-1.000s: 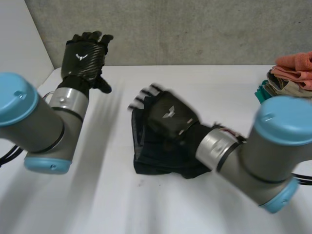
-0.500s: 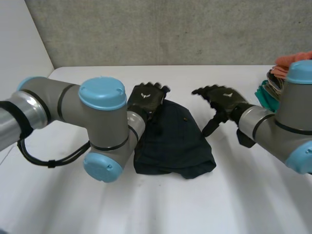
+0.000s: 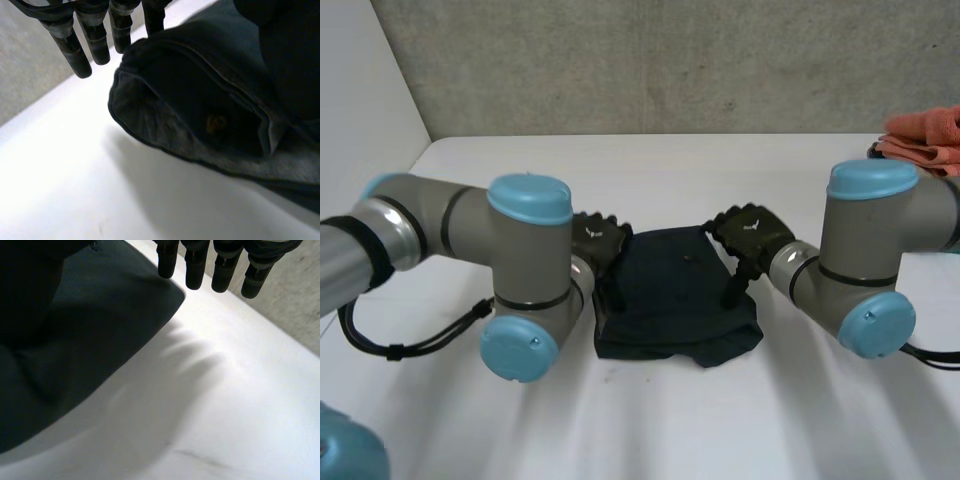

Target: Fold the laundry.

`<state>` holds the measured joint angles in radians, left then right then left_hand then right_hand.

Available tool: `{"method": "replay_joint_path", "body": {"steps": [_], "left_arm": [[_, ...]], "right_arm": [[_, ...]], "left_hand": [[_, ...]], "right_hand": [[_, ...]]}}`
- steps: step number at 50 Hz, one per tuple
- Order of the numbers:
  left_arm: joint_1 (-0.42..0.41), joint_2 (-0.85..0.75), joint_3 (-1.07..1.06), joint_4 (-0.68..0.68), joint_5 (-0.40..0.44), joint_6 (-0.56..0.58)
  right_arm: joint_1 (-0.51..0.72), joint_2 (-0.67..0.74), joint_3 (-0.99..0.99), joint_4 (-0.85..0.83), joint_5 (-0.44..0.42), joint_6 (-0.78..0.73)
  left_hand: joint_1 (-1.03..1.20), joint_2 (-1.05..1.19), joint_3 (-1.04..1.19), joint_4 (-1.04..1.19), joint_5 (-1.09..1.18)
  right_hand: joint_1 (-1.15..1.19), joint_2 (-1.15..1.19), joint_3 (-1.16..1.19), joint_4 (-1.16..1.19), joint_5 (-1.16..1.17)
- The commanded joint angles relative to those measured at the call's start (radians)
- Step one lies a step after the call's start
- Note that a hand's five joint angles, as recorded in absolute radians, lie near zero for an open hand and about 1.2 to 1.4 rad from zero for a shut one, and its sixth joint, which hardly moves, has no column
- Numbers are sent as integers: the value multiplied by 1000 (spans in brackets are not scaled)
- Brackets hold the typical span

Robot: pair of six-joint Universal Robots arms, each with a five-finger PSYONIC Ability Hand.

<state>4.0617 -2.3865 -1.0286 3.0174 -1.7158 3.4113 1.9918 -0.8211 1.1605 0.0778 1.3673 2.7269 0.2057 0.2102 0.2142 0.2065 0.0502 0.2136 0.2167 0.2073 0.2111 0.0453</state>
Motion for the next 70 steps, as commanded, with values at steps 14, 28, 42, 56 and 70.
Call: {"method": "replay_joint_path", "body": {"steps": [14, 28, 42, 56, 70], "left_arm": [[66, 322, 4, 55, 562, -79], [86, 309, -4, 29, 693, -214], [83, 300, -16, 29, 690, -213], [100, 351, -1, 41, 625, -214], [126, 438, 4, 120, 591, -222]], "right_arm": [[97, -429, 597, -295, 50, -16], [208, -213, 717, -776, 107, -21], [202, -59, 510, -912, 159, -55], [94, -144, 326, -903, 107, -49], [-255, -202, -66, -902, -42, 101]], "left_hand": [[34, 30, 26, 33, 15], [37, 33, 29, 36, 18], [49, 44, 40, 48, 30], [49, 44, 40, 48, 30], [49, 44, 40, 48, 30]], "right_hand": [[-39, -42, -33, -37, -45], [-39, -42, -33, -37, -45], [1164, 1161, 1170, 1167, 1158], [1183, 1180, 1189, 1185, 1176], [1183, 1180, 1189, 1185, 1176]]}}
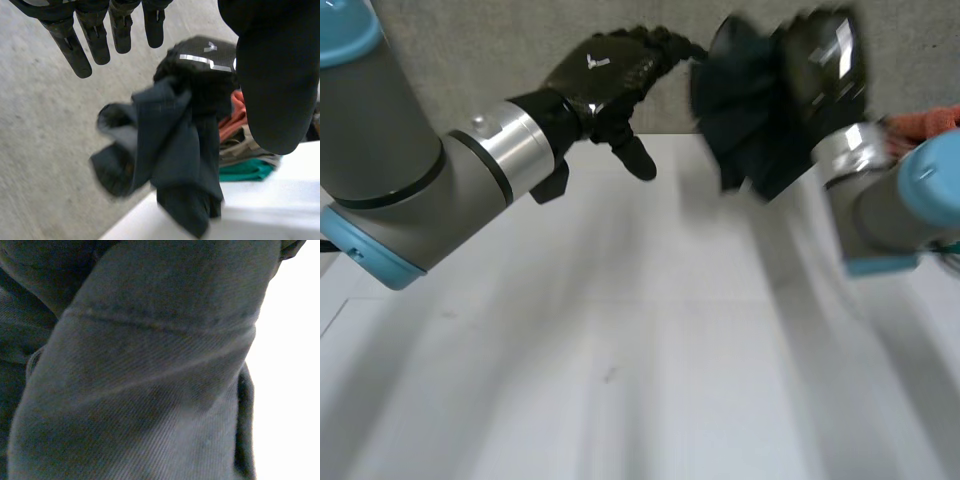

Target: Fold the laundry.

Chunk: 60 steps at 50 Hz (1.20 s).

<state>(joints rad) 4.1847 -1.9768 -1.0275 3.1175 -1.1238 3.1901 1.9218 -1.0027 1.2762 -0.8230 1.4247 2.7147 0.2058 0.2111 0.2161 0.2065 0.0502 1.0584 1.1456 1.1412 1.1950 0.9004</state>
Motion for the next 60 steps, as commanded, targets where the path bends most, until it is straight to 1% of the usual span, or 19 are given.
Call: {"method": "replay_joint_path", "body": {"steps": [1, 8, 11, 15, 16, 20, 23, 26, 33, 35, 36, 37, 39, 40, 43, 44, 47, 57, 60], "left_arm": [[2, 30, 4, 23, -1, -1], [-6, 30, -6, 23, -2, -1], [-8, 26, -9, 21, -2, -1], [-14, 16, -19, 21, -2, -1], [-17, 13, -25, 21, -1, -1], [-26, 1, -31, 21, -1, -3], [-32, -8, -32, 21, -2, -3], [-40, -13, -32, 21, -2, -1], [-57, -11, -34, 20, -2, -1], [-60, -10, -34, 18, -2, -1], [-66, -8, -36, 18, -4, -2], [-67, -7, -37, 18, -2, -3], [-71, -5, -40, 18, -2, -3], [-74, -5, -42, 19, -2, -3], [-77, -4, -43, 20, -2, -3], [-78, -4, -43, 20, -4, -3], [-83, -2, -43, 20, -4, -3], [-104, 6, -48, 16, -4, -16], [-107, 12, -48, 16, -4, -32]], "right_arm": [[-213, -22, -204, 4, -110, 135], [-462, 53, -330, 7, -220, 301], [-523, 111, -366, 7, -282, 330], [-613, 216, -403, 10, -420, 365], [-644, 261, -402, 10, -479, 376], [-697, 347, -377, 10, -593, 388], [-727, 386, -336, 7, -648, 389], [-765, 398, -304, 2, -687, 385], [-787, 365, -255, -4, -866, 402], [-788, 335, -253, 7, -866, 422], [-788, 319, -250, 16, -845, 445], [-788, 306, -244, 22, -827, 459], [-790, 280, -229, 45, -767, 490], [-793, 247, -206, 79, -695, 508], [-796, 184, -166, 129, -610, 516], [-797, 135, -137, 158, -560, 517], [-826, 51, -83, 198, -515, 516], [-954, -169, 15, 366, -507, 514], [-1038, -218, -9, 502, -498, 513]], "left_hand": [[49, 44, 38, 48, 30], [46, 41, 36, 45, 27], [46, 41, 36, 45, 27], [46, 41, 36, 45, 27], [46, 41, 36, 45, 27], [46, 41, 36, 45, 27], [46, 41, 36, 45, 27], [49, 44, 38, 48, 30], [49, 44, 38, 48, 30], [49, 44, 38, 48, 30], [49, 44, 38, 48, 30], [49, 44, 38, 48, 30], [49, 44, 38, 48, 30], [49, 44, 38, 48, 30], [49, 44, 38, 48, 30], [49, 44, 38, 48, 30], [49, 44, 38, 48, 30], [49, 44, 38, 48, 30], [49, 44, 38, 48, 30]], "right_hand": [[338, 251, 255, 201, 321], [338, 251, 255, 201, 321], [338, 251, 255, 201, 321], [338, 251, 255, 201, 321], [338, 251, 255, 201, 321], [338, 251, 255, 201, 321], [338, 251, 255, 201, 321], [338, 251, 255, 201, 321], [338, 251, 255, 201, 321], [338, 251, 255, 201, 321], [338, 251, 255, 201, 321], [121, 34, 38, -16, 104], [-501, -588, -583, -637, -517], [-884, -971, -967, -1020, -900], [-884, -971, -967, -1020, -900], [-884, -971, -967, -1020, -900], [-884, -971, -967, -1020, -900], [-884, -971, -967, -1020, -900], [-884, -971, -967, -1020, -900]]}}
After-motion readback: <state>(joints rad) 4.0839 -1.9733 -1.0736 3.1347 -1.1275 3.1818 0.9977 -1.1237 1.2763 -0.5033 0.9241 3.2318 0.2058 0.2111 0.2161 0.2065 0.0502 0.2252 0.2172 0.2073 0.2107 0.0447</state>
